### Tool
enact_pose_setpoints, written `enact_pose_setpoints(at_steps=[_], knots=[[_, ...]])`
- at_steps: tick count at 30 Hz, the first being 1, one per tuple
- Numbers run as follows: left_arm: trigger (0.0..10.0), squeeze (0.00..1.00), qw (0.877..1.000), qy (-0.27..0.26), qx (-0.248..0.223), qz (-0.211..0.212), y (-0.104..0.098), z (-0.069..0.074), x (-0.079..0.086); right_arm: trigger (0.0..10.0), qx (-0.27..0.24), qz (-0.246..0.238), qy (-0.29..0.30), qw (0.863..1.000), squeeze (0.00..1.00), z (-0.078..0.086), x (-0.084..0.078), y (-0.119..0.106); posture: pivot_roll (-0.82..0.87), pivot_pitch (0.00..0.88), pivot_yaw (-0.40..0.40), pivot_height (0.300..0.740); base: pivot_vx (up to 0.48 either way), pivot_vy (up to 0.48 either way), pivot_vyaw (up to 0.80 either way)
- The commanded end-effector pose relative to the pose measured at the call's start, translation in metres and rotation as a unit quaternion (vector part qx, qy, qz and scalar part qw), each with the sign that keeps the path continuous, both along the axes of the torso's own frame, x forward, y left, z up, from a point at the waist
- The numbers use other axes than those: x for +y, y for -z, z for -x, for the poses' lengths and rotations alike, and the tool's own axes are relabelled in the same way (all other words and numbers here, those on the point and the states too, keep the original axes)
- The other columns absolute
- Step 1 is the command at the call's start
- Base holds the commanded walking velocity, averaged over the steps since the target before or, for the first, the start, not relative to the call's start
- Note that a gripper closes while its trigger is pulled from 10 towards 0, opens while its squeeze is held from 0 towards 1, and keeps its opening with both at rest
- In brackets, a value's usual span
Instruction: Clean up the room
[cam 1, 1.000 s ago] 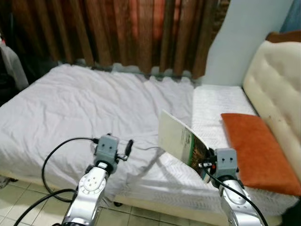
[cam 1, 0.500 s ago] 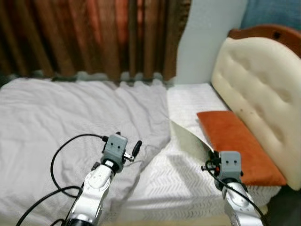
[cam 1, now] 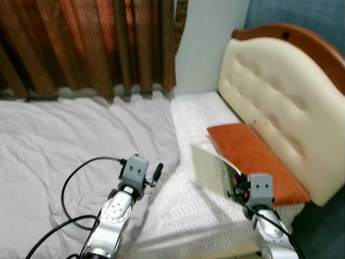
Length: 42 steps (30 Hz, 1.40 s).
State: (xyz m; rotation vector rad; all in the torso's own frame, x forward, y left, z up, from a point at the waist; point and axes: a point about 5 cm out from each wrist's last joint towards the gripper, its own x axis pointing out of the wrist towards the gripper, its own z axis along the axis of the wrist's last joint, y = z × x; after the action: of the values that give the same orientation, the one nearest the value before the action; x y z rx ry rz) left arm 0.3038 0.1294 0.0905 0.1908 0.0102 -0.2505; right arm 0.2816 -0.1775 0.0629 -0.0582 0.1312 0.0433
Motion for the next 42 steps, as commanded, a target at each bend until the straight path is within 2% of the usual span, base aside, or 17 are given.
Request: enact_pose_setpoints(at_steps=[1, 14, 16, 19, 24, 25, 26, 27, 28, 29, 30, 31, 33, 36, 38, 39, 42], knots=[[10.0, 0.0, 1.0, -0.004, -0.002, 0.007, -0.002, 0.001, -0.004, 10.0, -0.021, -0.001, 0.0, 1.0, 0.0, -0.008, -0.004, -0.011, 0.02, 0.0, -0.053, 0.74, 0.458, 0.0, 0.0], [10.0, 0.0, 1.0, -0.01, 0.002, -0.022, 0.0, 0.001, 0.002, 10.0, -0.011, -0.002, -0.018, 1.0, 0.0, -0.014, 0.004, -0.009, 0.04, 0.0, -0.061, 0.74, 0.393, 0.0, -0.12], [10.0, 0.0, 1.0, -0.013, 0.008, -0.023, 0.002, 0.001, 0.002, 10.0, -0.013, -0.015, -0.019, 1.0, 0.0, -0.015, 0.006, -0.009, 0.04, 0.0, -0.059, 0.74, 0.0, 0.0, -0.77], [10.0, 0.0, 1.0, -0.009, 0.012, -0.022, 0.001, 0.0, 0.001, 10.0, 0.01, -0.08, -0.037, 0.996, 0.0, -0.027, 0.019, -0.008, 0.04, 0.0, -0.045, 0.74, 0.0, 0.0, 0.0], [10.0, 0.0, 0.998, 0.032, 0.009, -0.044, -0.002, 0.004, -0.006, 10.0, 0.029, -0.261, -0.063, 0.963, 0.0, -0.062, 0.044, -0.028, 0.08, 0.079, -0.011, 0.74, 0.0, 0.0, 0.0], [10.0, 0.0, 0.998, 0.032, 0.009, -0.044, -0.002, 0.004, -0.006, 10.0, 0.029, -0.261, -0.063, 0.963, 0.0, -0.062, 0.044, -0.028, 0.08, 0.079, -0.011, 0.74, 0.0, 0.0, 0.0], [10.0, 0.0, 0.997, 0.051, 0.015, -0.052, -0.003, 0.007, -0.008, 10.0, 0.036, -0.314, -0.049, 0.947, 0.0, -0.07, 0.046, -0.032, 0.1, 0.129, 0.013, 0.74, 0.0, 0.0, 0.0], [10.0, 0.0, 0.997, 0.051, 0.015, -0.052, -0.003, 0.007, -0.008, 10.0, 0.036, -0.314, -0.049, 0.947, 0.0, -0.07, 0.046, -0.032, 0.1, 0.129, 0.013, 0.74, 0.0, 0.0, 0.0], [10.0, 0.0, 0.993, 0.099, 0.036, -0.052, -0.006, 0.015, -0.013, 10.0, 0.051, -0.395, -0.025, 0.917, 0.0, -0.082, 0.049, -0.035, 0.15, 0.197, 0.04, 0.74, 0.0, 0.0, 0.0], [10.0, 0.0, 0.99, 0.129, 0.048, -0.046, -0.007, 0.021, -0.016, 10.0, 0.056, -0.421, -0.007, 0.905, 0.0, -0.084, 0.049, -0.033, 0.18, 0.242, 0.056, 0.74, 0.0, 0.0, 0.0], [10.0, 0.0, 0.99, 0.129, 0.048, -0.046, -0.007, 0.021, -0.016, 10.0, 0.056, -0.421, -0.007, 0.905, 0.0, -0.084, 0.049, -0.033, 0.18, 0.242, 0.056, 0.74, 0.0, 0.0, 0.0], [10.0, 0.0, 0.983, 0.168, 0.066, -0.039, -0.008, 0.03, -0.019, 10.0, 0.064, -0.442, 0.018, 0.894, 0.0, -0.083, 0.047, -0.026, 0.22, 0.311, 0.086, 0.74, 0.0, 0.0, 0.0], [10.0, 0.0, 0.971, 0.222, 0.089, -0.024, -0.012, 0.045, -0.023, 10.0, 0.079, -0.479, 0.056, 0.872, 0.0, -0.079, 0.045, -0.014, 0.24, 0.369, 0.106, 0.74, 0.0, 0.0, 0.0], [10.0, 0.0, 0.962, 0.255, 0.099, -0.026, -0.014, 0.058, -0.026, 10.0, 0.108, -0.51, 0.104, 0.847, 0.0, -0.068, 0.042, 0.008, 0.27, 0.442, 0.146, 0.74, 0.0, 0.0, 0.0], [10.0, 0.0, 0.961, 0.256, 0.098, -0.029, -0.015, 0.061, -0.026, 10.0, 0.115, -0.511, 0.112, 0.845, 0.0, -0.064, 0.042, 0.013, 0.27, 0.442, 0.146, 0.74, 0.0, 0.0, 0.0], [10.0, 0.0, 0.965, 0.24, 0.098, -0.029, -0.019, 0.066, -0.019, 10.0, 0.131, -0.484, 0.14, 0.854, 0.0, -0.058, 0.036, 0.024, 0.3, 0.494, 0.157, 0.74, 0.0, 0.0, 0.0], [10.0, 0.0, 0.969, 0.223, 0.103, -0.028, -0.024, 0.071, -0.012, 10.0, 0.129, -0.463, 0.154, 0.863, 0.0, -0.056, 0.029, 0.026, 0.3, 0.498, 0.156, 0.74, 0.0, 0.0, 0.0]])
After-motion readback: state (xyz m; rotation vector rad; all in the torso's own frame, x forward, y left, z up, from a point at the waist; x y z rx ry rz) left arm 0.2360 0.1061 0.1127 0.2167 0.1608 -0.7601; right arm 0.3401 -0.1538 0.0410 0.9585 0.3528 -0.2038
